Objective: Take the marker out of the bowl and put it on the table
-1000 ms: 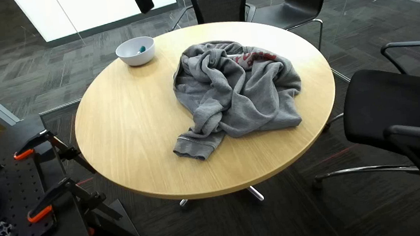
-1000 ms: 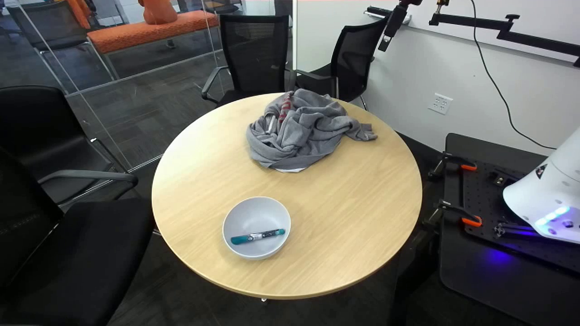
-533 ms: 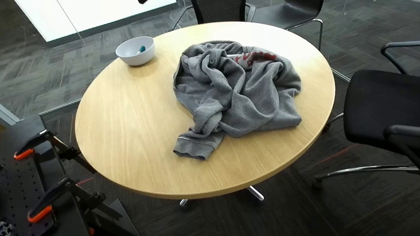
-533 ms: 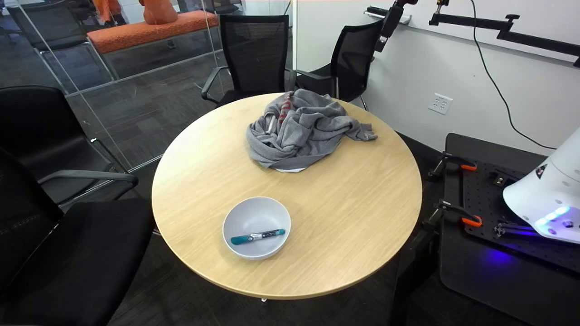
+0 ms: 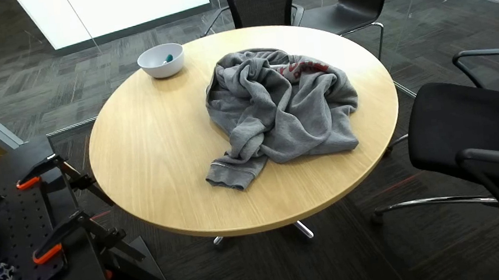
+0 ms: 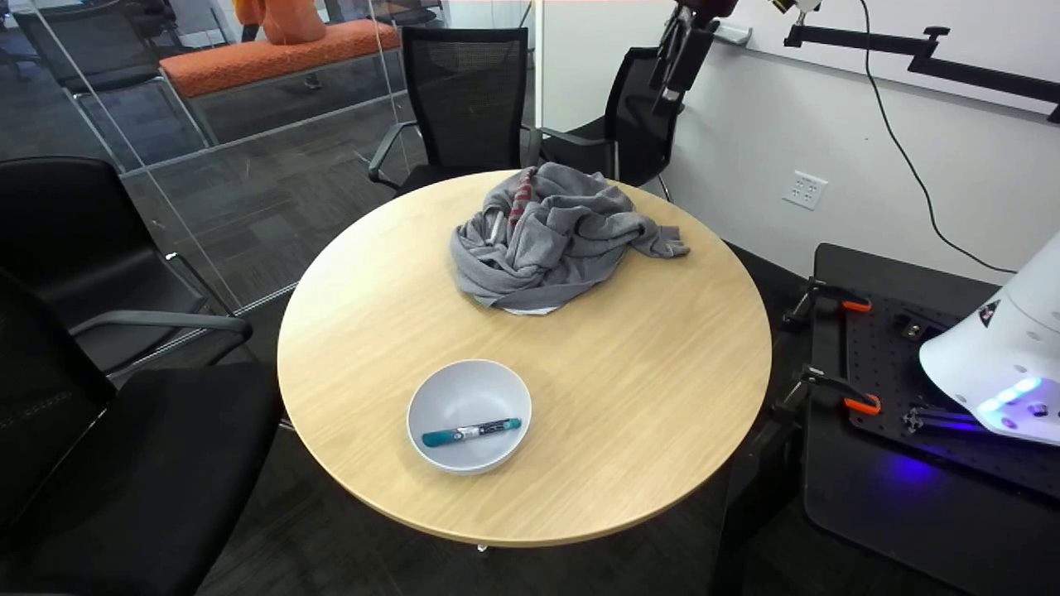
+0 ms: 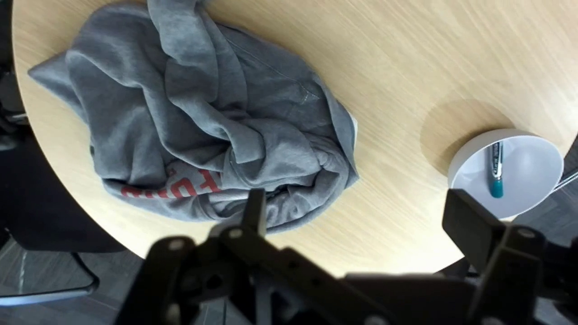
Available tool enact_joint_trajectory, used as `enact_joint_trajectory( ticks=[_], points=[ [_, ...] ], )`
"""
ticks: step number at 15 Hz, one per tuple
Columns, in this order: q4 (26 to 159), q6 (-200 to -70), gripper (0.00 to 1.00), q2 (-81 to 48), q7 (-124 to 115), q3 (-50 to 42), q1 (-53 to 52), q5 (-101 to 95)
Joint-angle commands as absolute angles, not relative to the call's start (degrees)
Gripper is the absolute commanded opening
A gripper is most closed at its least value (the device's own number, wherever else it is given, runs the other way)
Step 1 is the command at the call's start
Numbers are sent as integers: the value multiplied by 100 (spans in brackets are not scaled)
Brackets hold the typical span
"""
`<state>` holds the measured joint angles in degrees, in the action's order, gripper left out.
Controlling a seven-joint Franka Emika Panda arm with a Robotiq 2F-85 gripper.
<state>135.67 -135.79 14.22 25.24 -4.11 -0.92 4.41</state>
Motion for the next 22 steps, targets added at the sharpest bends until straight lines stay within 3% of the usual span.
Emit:
enact_joint_trajectory(
  ticks=[1, 22],
  points=[
    [13507, -13796, 100, 1285, 2082, 0, -335, 80],
    [12314, -15250, 100, -872, 1196, 1231, -1180, -34]
  ],
)
